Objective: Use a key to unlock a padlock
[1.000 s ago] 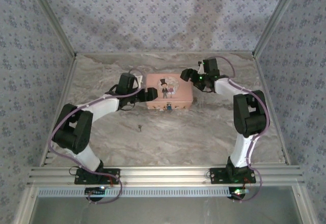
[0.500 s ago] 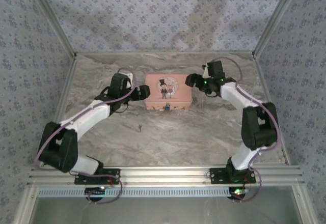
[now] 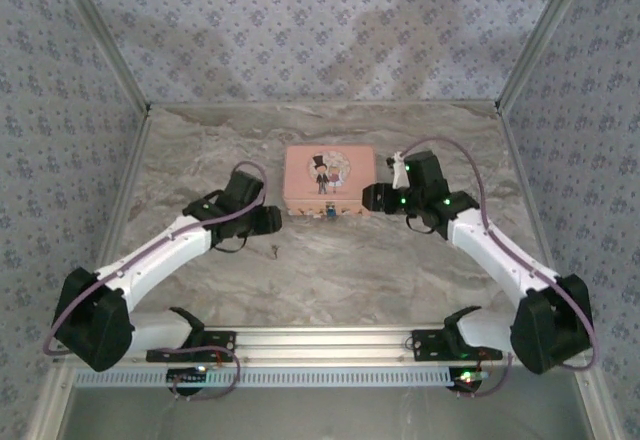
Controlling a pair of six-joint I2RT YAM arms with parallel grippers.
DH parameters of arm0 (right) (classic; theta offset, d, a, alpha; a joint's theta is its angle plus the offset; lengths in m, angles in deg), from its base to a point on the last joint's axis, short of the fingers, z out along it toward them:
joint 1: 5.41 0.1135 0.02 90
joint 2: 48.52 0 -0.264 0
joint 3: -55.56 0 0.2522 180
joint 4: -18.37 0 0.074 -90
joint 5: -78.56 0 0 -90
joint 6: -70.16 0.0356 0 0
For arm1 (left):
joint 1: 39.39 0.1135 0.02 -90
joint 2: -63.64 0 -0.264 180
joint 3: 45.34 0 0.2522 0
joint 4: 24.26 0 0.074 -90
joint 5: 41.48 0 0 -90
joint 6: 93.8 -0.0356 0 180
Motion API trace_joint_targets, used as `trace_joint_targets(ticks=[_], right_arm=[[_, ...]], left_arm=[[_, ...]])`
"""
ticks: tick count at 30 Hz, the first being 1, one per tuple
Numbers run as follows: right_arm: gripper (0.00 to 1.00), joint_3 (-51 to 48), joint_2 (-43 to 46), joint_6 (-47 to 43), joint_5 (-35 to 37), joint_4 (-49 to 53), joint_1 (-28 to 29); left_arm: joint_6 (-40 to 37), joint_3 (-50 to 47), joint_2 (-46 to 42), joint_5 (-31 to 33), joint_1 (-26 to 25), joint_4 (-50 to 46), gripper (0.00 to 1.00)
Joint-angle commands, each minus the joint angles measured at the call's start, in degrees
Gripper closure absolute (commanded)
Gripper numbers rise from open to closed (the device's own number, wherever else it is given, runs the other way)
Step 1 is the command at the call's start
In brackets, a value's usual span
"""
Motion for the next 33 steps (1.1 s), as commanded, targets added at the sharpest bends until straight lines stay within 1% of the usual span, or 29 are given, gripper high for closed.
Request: trace_joint_targets(ticks=[1, 3, 5, 7, 9, 13, 21, 27, 33], right_arm=[[0.45, -2.3, 3.1, 0.4, 0.9, -0.1, 2.5], [0.45, -3.2, 3.6, 0.5, 1.7, -0.4, 3.8], [0.45, -3.7, 3.6, 0.7, 2.0, -0.7, 4.3], [0.45, -4.0, 3.4, 0.9, 2.0, -1.0, 4.5], [0.45, -4.0, 3.1, 1.1, 2.3, -1.2, 4.7], [0.45, -4.3, 3.3, 1.5, 2.3, -1.7, 4.9], [0.45, -4.5, 3.4, 1.7, 2.8, -1.6, 5.1], [0.45, -4.7, 3.4, 1.9, 3.0, -1.8, 5.1], [0.45, -4.6, 3.3, 2.3, 2.7, -2.0, 5.1]], left_arm=[[4.3, -2.0, 1.9, 1.1, -3.0, -2.9, 0.49], [4.6, -2.5, 3.9, 1.4, -4.7, -1.7, 0.52], [4.1, -2.3, 6.5, 0.9, -5.5, -0.6, 0.54], [3.0, -1.5, 8.8, 1.4, -5.7, -0.3, 0.55], [2.3, -0.5, 10.8, 1.7, -5.7, -0.5, 0.59], [2.2, 1.3, 14.4, 3.7, -6.1, -1.2, 0.64], [2.4, 3.2, 18.9, 5.1, -7.4, -0.2, 0.68], [2.3, 3.4, 20.4, 8.3, -7.6, -0.3, 0.76], [1.4, 4.5, 22.4, 9.7, -7.6, -0.3, 0.8]])
